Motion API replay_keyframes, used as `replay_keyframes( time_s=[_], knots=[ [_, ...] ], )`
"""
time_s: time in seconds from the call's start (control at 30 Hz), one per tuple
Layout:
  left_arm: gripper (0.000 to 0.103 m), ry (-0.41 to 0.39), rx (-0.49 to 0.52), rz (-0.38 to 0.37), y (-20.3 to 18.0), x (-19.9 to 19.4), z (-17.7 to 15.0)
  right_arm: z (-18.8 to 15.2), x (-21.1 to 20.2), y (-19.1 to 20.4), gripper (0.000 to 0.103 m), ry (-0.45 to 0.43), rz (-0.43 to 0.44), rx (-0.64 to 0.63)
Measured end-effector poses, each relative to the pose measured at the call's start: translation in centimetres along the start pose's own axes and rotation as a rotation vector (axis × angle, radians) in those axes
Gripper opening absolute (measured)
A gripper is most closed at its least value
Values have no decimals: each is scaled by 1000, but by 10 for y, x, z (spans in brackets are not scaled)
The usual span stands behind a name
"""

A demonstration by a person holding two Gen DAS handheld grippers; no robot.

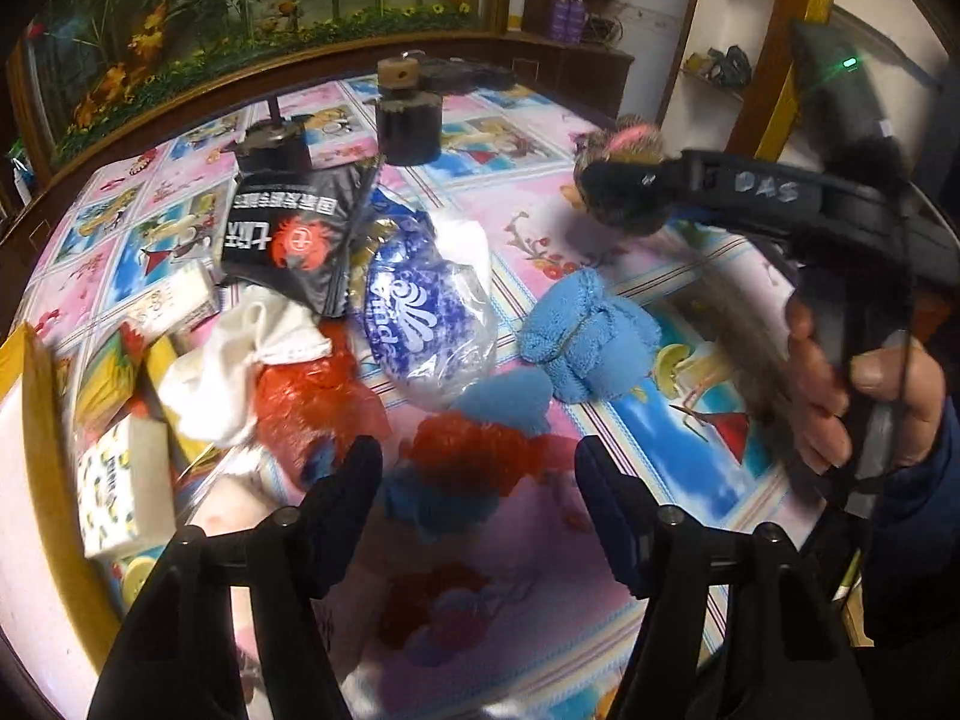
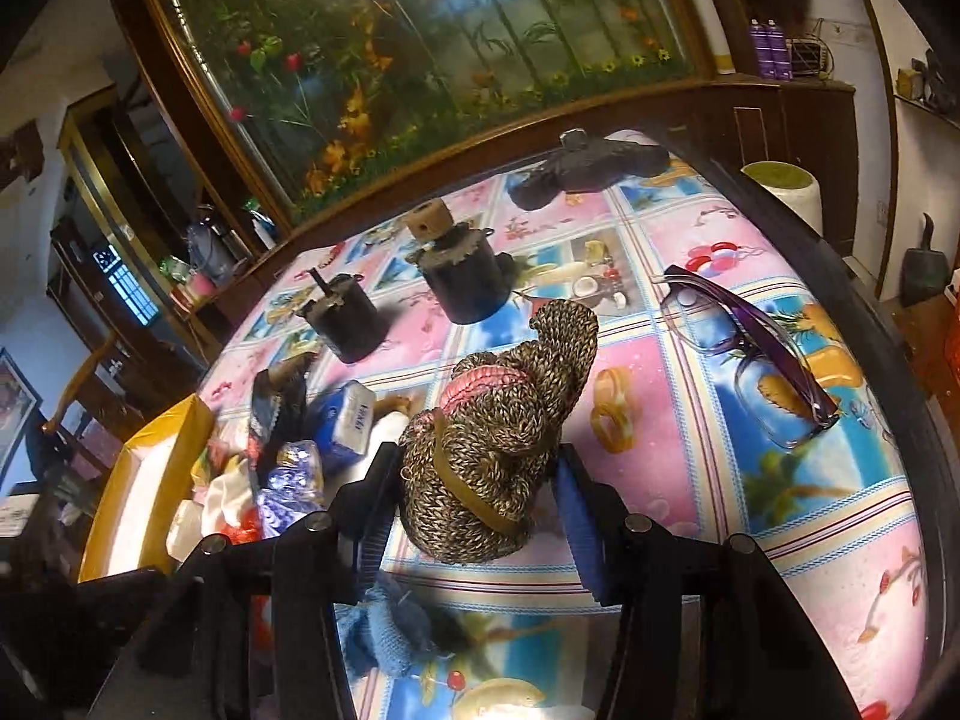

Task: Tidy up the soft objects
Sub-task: 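Carry the brown knitted ball with the right tool while the left tool carries the red-blue bundle toward the tray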

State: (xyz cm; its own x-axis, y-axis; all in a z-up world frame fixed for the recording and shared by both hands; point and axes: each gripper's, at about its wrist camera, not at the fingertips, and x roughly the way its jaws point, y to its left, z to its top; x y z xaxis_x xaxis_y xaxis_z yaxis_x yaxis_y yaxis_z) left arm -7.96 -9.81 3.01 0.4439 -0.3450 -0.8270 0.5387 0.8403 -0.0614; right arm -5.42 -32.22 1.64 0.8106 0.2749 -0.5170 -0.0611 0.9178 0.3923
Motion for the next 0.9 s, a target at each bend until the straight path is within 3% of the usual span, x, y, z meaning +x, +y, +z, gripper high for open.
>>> replay_keyframes(
  time_s=[0.13, 0.23, 0.57, 0.9],
  knots=[
    [48, 55, 10, 28, -3, 22, 3, -3, 1, 1, 54, 17, 35, 3],
    [39, 31, 9, 53, -6, 22, 2, -4, 2, 3, 54, 25, 60, 5],
    [38, -94, -76, 8, -3, -10, -12, -7, -3, 14, 54, 4, 100, -41],
    [38, -146, -128, -2, 15, -28, -18, -15, -5, 40, 54, -42, 20, -187]
  ],
)
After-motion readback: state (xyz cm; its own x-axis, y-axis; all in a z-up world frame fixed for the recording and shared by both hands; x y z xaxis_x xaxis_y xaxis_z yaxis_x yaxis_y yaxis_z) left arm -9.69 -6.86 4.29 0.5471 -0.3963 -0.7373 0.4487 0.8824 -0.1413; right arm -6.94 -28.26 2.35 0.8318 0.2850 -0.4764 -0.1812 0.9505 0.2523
